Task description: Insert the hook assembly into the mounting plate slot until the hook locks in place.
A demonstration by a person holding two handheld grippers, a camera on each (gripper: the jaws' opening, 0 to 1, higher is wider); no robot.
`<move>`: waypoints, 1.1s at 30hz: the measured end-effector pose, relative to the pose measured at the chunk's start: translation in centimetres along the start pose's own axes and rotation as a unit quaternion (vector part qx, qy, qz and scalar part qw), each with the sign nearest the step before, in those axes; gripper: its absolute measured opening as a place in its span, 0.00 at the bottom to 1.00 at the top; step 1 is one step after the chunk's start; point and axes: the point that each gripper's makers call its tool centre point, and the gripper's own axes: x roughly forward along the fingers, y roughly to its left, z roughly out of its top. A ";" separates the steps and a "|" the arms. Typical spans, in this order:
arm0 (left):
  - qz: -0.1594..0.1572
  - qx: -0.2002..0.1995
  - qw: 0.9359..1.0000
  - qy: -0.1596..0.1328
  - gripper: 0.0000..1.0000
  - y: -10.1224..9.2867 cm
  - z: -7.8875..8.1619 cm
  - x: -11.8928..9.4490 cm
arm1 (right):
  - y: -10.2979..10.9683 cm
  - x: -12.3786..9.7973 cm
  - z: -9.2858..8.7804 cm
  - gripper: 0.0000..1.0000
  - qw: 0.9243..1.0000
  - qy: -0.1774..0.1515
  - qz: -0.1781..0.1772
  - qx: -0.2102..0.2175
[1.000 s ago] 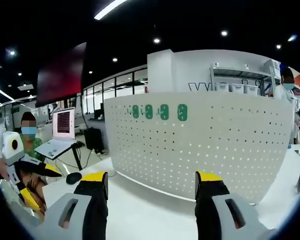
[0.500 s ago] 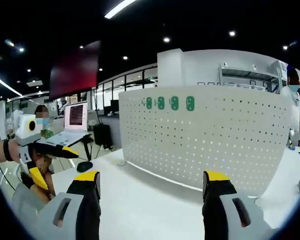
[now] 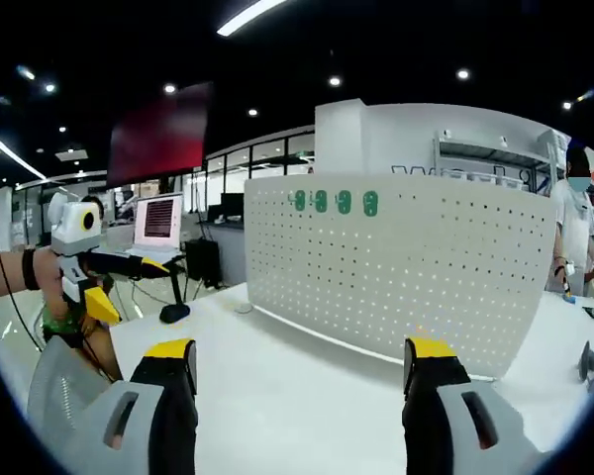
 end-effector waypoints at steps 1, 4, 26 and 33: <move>0.002 0.001 1.000 -0.001 0.87 0.0 -0.1 -0.3 | 0.2 -0.2 -0.4 0.88 1.000 0.002 0.004 0.000; 0.008 -0.007 1.000 -0.001 0.87 0.0 -0.4 -0.8 | 0.7 -0.6 -1.1 0.87 1.000 0.004 0.010 0.000; 0.008 -0.020 1.000 0.011 0.87 0.5 -1.8 -0.5 | 0.8 -0.7 -1.8 0.86 1.000 0.011 0.001 0.007; 0.007 -0.011 1.000 0.021 0.87 0.6 -2.1 -0.5 | 0.9 -0.7 -2.0 0.86 1.000 0.016 0.004 0.005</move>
